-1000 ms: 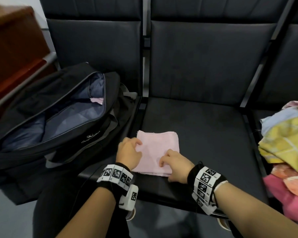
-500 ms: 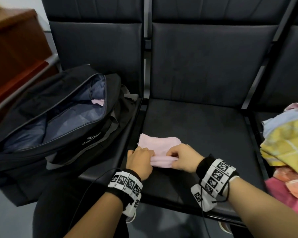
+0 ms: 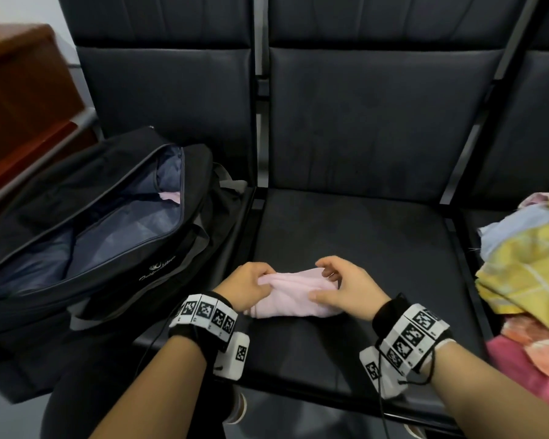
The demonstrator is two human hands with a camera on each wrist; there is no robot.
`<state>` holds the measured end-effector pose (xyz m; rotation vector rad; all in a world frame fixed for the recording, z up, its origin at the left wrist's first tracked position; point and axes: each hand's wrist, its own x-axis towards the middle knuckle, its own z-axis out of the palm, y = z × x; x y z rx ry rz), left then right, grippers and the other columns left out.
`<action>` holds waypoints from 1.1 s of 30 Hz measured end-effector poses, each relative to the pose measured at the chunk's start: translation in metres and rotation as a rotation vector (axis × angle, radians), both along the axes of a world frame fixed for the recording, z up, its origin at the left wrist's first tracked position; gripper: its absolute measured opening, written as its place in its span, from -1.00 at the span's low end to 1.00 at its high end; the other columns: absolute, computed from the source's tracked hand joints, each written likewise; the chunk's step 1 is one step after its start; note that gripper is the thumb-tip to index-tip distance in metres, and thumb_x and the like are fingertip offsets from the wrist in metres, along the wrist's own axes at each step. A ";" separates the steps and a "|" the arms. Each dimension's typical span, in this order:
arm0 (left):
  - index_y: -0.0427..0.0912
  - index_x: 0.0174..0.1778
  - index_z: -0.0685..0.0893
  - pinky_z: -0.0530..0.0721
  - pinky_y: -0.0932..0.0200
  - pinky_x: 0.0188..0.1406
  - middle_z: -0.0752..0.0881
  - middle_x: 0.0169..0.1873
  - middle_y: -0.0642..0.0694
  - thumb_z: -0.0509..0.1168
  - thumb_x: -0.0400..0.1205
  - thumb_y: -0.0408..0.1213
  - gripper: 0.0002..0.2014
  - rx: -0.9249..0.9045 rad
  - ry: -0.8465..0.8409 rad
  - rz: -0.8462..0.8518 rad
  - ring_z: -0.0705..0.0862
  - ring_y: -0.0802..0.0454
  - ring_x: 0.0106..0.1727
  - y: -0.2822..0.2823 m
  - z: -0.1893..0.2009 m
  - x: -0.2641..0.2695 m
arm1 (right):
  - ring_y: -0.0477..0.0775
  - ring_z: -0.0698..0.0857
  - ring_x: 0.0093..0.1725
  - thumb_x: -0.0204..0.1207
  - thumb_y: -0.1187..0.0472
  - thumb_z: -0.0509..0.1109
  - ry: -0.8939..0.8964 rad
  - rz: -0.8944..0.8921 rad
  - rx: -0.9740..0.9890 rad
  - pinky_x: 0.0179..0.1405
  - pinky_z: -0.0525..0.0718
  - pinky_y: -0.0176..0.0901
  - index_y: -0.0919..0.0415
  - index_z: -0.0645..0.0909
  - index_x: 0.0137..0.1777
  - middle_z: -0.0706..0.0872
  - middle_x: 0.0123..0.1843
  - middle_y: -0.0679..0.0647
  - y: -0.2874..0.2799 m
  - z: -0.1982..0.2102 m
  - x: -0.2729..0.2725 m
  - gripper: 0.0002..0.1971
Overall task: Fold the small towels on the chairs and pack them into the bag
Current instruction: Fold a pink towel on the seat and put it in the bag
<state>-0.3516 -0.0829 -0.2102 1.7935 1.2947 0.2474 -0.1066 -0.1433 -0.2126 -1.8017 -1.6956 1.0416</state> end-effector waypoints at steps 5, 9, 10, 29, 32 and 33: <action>-0.13 0.01 0.78 0.61 0.18 0.25 0.68 0.04 0.01 0.35 0.58 -0.41 -0.83 0.100 0.060 0.007 0.68 0.07 0.11 0.017 -0.017 0.000 | -0.10 0.55 0.15 0.32 -0.09 0.62 -0.101 0.035 -0.092 0.13 0.43 -0.30 -0.02 0.64 0.20 0.52 0.19 -0.06 0.006 -0.019 0.008 -0.53; -0.11 0.08 0.76 0.51 0.28 0.25 0.63 0.08 0.03 0.36 0.63 -0.34 -0.85 0.124 0.118 0.028 0.63 0.09 0.16 0.020 -0.032 0.003 | -0.02 0.58 -0.01 0.49 -0.08 0.50 -0.097 -0.101 -0.106 0.00 0.43 -0.20 -0.07 0.57 -0.13 0.60 0.08 0.07 0.014 -0.034 0.003 -0.82; -0.09 0.06 0.75 0.53 0.25 0.22 0.67 0.08 0.02 0.35 0.63 -0.31 -0.86 0.111 0.132 0.036 0.64 0.06 0.16 0.019 -0.034 0.004 | 0.03 0.61 0.01 0.48 -0.08 0.50 -0.077 -0.120 -0.125 -0.01 0.47 -0.16 -0.06 0.57 -0.12 0.64 0.05 0.09 0.016 -0.037 0.002 -0.81; 0.01 0.64 0.27 0.59 0.17 0.42 0.54 0.49 0.07 0.65 0.30 -0.42 0.02 -0.005 -0.509 -0.004 0.53 0.21 0.50 -0.011 0.074 -0.024 | -0.16 0.69 -0.11 0.14 0.14 0.60 0.033 0.224 0.282 -0.15 0.69 -0.33 -0.34 0.55 0.24 0.68 -0.10 -0.14 0.042 0.112 -0.078 -0.35; -0.02 0.50 0.44 0.58 0.23 0.38 0.61 0.42 -0.03 0.63 0.33 -0.55 -0.14 0.084 -0.592 0.001 0.57 0.15 0.48 -0.007 0.106 -0.046 | -0.14 0.72 -0.06 0.18 0.19 0.62 0.075 0.299 0.327 -0.07 0.72 -0.28 -0.30 0.57 0.27 0.69 -0.06 -0.13 0.056 0.149 -0.106 -0.35; -0.03 0.47 0.50 0.56 0.21 0.41 0.62 0.41 -0.04 0.61 0.34 -0.57 -0.19 0.127 -0.608 -0.002 0.57 0.13 0.48 -0.004 0.116 -0.054 | -0.12 0.72 -0.06 0.20 0.21 0.63 0.101 0.317 0.344 -0.06 0.72 -0.28 -0.28 0.57 0.27 0.69 -0.05 -0.11 0.061 0.160 -0.115 -0.35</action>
